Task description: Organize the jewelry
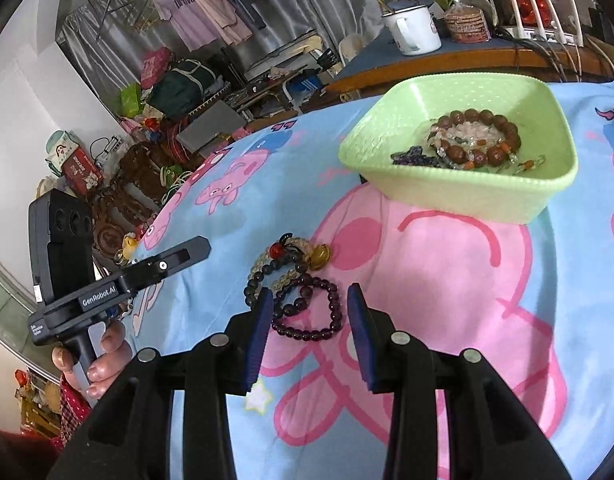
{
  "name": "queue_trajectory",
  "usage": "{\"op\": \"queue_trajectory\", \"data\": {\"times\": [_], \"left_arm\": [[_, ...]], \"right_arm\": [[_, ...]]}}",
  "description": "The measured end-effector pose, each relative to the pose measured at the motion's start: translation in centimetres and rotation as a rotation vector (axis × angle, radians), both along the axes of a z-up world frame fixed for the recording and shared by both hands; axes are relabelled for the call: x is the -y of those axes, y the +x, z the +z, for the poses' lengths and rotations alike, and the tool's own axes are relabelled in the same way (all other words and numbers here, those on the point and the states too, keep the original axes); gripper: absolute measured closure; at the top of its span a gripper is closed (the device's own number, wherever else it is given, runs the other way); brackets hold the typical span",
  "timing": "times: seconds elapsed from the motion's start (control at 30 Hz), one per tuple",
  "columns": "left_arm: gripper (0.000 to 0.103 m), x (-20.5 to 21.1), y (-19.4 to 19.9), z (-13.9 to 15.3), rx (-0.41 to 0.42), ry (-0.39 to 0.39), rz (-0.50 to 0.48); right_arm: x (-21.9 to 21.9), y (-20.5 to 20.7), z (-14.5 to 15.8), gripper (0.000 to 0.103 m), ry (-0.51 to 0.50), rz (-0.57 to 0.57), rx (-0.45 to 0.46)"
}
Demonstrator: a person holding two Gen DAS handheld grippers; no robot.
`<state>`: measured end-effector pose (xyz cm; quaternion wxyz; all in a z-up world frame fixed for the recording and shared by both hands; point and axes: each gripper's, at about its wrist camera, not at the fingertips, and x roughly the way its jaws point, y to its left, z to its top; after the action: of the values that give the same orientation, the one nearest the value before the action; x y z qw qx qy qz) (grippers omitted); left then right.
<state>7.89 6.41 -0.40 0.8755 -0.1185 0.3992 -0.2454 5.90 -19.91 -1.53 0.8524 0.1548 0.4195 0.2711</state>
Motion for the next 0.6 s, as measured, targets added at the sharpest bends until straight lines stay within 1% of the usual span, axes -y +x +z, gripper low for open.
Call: {"op": "queue_trajectory", "data": {"times": [0.17, 0.27, 0.37, 0.43, 0.5, 0.6], "left_arm": [[0.088, 1.5, -0.1, -0.9, -0.018, 0.014, -0.034], [0.088, 2.5, -0.2, -1.4, -0.027, 0.035, -0.054], [0.088, 3.4, -0.1, -2.2, -0.031, 0.081, -0.057], [0.088, 3.8, 0.0, -2.8, -0.015, 0.144, -0.03], [0.09, 3.7, 0.3, -3.3, -0.01, 0.182, -0.011], [0.093, 2.6, 0.7, -3.3, -0.025, 0.143, 0.004]], "right_arm": [[-0.1, -0.1, 0.1, 0.097, -0.003, 0.0, 0.0], [0.0, -0.2, 0.1, 0.097, 0.002, -0.006, -0.003], [0.0, -0.1, 0.1, 0.097, 0.003, -0.007, -0.005], [0.1, -0.1, 0.1, 0.097, 0.001, -0.007, -0.006], [0.1, -0.1, 0.1, 0.097, 0.001, -0.007, -0.009], [0.0, -0.1, 0.3, 0.097, -0.003, -0.004, -0.006]]}}
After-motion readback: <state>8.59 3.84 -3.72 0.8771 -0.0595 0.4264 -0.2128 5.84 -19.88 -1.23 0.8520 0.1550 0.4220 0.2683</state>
